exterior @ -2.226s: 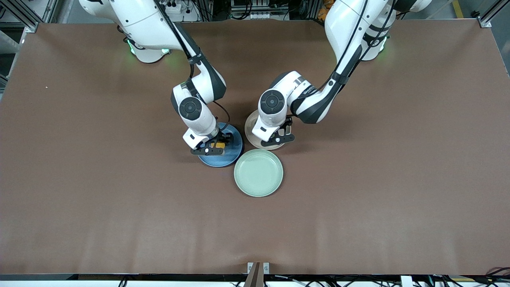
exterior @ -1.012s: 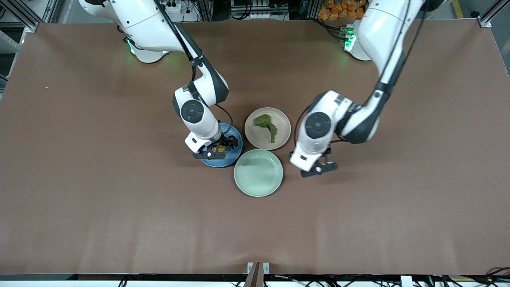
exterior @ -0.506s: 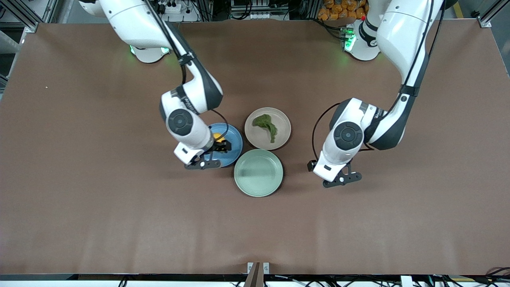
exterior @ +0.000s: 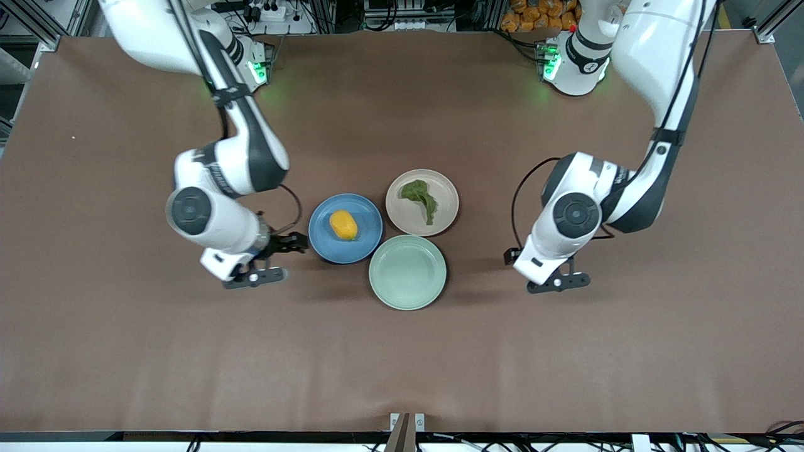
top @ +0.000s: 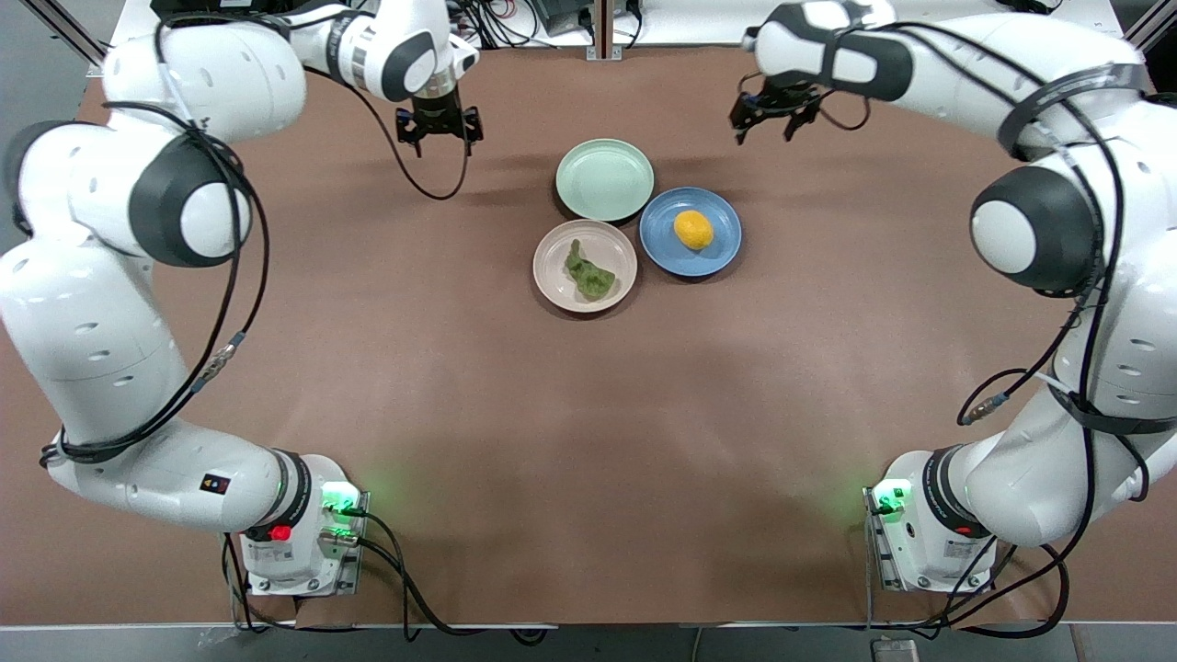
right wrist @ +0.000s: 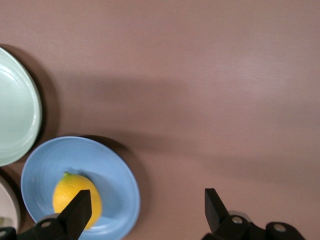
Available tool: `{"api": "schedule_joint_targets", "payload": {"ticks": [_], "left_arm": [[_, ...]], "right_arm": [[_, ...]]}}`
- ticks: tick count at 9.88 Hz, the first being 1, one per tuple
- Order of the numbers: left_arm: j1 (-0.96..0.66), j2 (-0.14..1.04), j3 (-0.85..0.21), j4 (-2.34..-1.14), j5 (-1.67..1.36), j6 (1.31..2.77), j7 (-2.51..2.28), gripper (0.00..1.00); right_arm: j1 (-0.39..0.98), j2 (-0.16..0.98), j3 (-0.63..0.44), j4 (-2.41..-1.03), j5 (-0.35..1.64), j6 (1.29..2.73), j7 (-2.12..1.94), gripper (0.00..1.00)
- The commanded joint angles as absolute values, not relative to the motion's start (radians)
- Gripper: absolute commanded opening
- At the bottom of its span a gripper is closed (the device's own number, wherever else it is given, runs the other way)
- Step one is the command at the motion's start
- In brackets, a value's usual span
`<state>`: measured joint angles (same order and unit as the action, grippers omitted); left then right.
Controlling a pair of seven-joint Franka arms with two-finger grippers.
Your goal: Place lemon and lettuce in plates
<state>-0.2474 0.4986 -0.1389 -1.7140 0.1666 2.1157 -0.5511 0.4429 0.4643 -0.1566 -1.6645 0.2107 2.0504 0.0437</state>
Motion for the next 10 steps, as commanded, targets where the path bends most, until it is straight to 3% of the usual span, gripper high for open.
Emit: {"api": "schedule_joint_targets", "payload": {"ticks": [1, 3, 10], "left_arm": [[-0.204, 0.333, -0.129, -1.886, 0.114, 2.115, -0.441, 1.0], [-0.196, 0.261, -0.109, -1.951, 0.106, 2.117, -0.388, 1.0], [-0.15, 0.017, -0.094, -1.963, 0.028, 2.114, -0.321, 1.0]], "right_arm": [[0.382, 0.41, -0.144, -1.687, 0.164, 2.01, 0.002, 1.0], [0.327, 0.371, -0.143, -1.71, 0.106, 2.008, -0.009, 1.0], [0.13, 0.224, -0.138, -1.81, 0.101, 1.967, -0.072, 1.0]]}}
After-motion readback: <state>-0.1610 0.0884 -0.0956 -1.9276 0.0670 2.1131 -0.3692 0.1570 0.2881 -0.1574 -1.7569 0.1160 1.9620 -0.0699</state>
